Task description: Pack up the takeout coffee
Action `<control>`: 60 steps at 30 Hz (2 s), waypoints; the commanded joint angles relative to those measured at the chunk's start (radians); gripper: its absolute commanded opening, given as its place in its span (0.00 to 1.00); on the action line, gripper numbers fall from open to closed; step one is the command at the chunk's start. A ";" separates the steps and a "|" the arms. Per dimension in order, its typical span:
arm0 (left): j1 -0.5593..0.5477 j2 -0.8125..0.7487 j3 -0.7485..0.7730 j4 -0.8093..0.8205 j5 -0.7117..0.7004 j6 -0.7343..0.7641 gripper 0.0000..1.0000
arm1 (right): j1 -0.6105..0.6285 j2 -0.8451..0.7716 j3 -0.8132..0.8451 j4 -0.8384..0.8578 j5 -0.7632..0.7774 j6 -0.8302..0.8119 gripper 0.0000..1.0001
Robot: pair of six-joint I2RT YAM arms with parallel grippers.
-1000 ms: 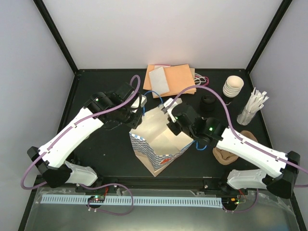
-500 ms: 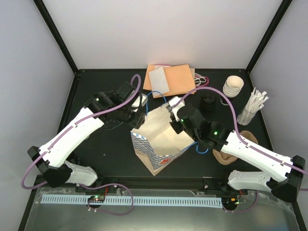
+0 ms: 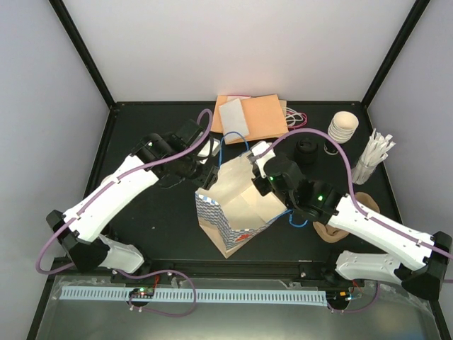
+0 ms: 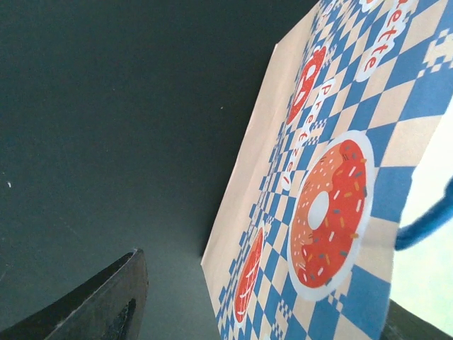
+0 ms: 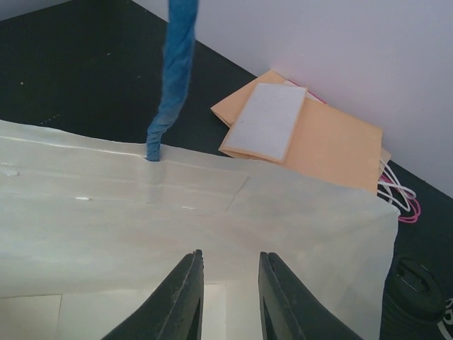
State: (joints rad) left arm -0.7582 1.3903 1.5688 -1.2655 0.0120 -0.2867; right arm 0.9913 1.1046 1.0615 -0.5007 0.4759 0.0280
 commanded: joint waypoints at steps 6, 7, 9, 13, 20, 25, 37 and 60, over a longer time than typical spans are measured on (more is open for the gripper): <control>0.006 0.018 0.052 0.019 0.031 0.020 0.63 | -0.006 -0.046 -0.014 0.028 0.048 -0.006 0.37; 0.007 0.018 0.050 0.023 0.034 0.020 0.62 | -0.006 -0.053 -0.020 0.034 0.045 -0.008 0.48; 0.007 0.020 0.047 0.026 0.040 0.023 0.60 | -0.006 -0.075 -0.033 0.056 0.046 -0.010 0.59; 0.006 0.029 0.050 0.028 0.039 0.027 0.57 | -0.005 -0.094 -0.040 0.063 0.061 -0.007 0.69; 0.006 0.039 0.076 0.037 0.056 0.037 0.57 | -0.005 -0.098 -0.013 0.021 0.064 0.001 0.70; 0.006 0.036 0.083 0.075 0.120 0.065 0.63 | -0.005 -0.105 0.012 0.011 0.055 0.005 0.71; 0.006 0.057 0.082 0.180 0.134 0.091 0.37 | -0.005 -0.124 0.057 0.001 0.053 -0.007 0.71; 0.051 -0.002 0.067 0.132 -0.164 -0.057 0.01 | -0.073 -0.189 0.060 -0.088 0.254 0.086 0.77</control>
State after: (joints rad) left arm -0.7345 1.4345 1.6169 -1.1213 -0.0780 -0.2924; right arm 0.9646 0.9558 1.0939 -0.5644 0.6960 0.0555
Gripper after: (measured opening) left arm 0.018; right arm 0.758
